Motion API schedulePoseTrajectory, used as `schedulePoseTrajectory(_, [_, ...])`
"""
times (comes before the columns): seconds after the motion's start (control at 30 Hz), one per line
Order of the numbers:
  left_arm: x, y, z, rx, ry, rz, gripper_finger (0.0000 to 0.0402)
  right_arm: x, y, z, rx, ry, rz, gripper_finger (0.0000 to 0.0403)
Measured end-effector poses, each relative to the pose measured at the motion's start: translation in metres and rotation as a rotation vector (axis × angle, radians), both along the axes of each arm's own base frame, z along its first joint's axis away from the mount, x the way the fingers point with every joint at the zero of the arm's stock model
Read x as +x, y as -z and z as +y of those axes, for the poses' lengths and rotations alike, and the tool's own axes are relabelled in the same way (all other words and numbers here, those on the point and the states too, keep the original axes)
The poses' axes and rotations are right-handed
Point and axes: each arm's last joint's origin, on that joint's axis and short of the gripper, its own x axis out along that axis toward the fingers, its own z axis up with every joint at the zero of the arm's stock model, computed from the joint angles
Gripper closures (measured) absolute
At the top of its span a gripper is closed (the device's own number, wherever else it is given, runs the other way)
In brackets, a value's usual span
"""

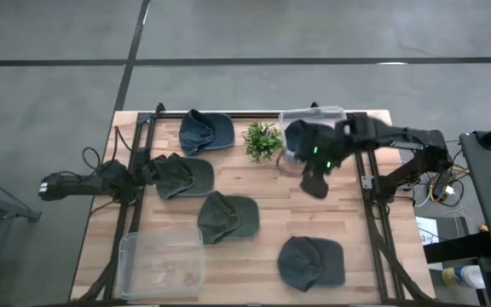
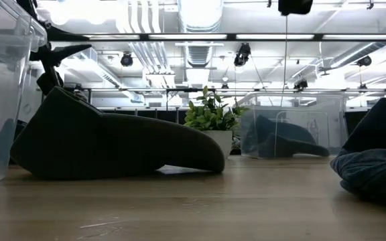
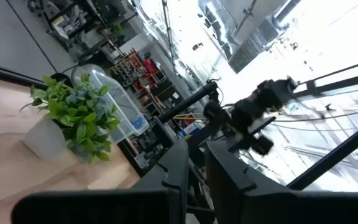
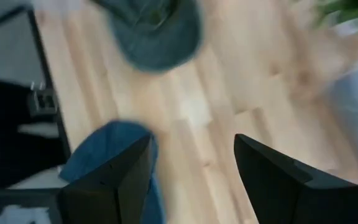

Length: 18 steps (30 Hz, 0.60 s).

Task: Pick & Place hat
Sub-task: Put the bottom blue cap into the top transparent bin

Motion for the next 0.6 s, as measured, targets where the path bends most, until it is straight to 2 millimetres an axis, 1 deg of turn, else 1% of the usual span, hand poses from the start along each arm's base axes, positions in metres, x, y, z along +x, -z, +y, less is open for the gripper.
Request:
schedulePoseTrajectory(0.1, [0.000,-0.001,0.000,0.000,0.000,-0.007,0.0342,0.008,0.014,0.023,0.012,-0.046,0.066,0.0181])
schedulePoseTrajectory(0.2, [0.000,0.000,0.000,-0.004,0.002,-0.006,0.0334,0.013,0.033,0.043,0.013,-0.079,0.158,0.0181])
schedulePoseTrajectory(0.4, [0.000,-0.001,0.000,0.002,0.014,-0.006,0.0333,0.007,0.073,0.074,-0.014,-0.137,0.327,0.0181])
schedulePoseTrajectory(0.53, [0.000,-0.001,0.000,0.002,0.016,-0.006,0.0333,-0.002,0.099,0.086,-0.031,-0.168,0.416,0.0181])
schedulePoseTrajectory(0.6, [0.000,-0.001,0.000,0.004,0.015,-0.005,0.0333,-0.004,0.108,0.091,-0.016,-0.173,0.424,0.0182])
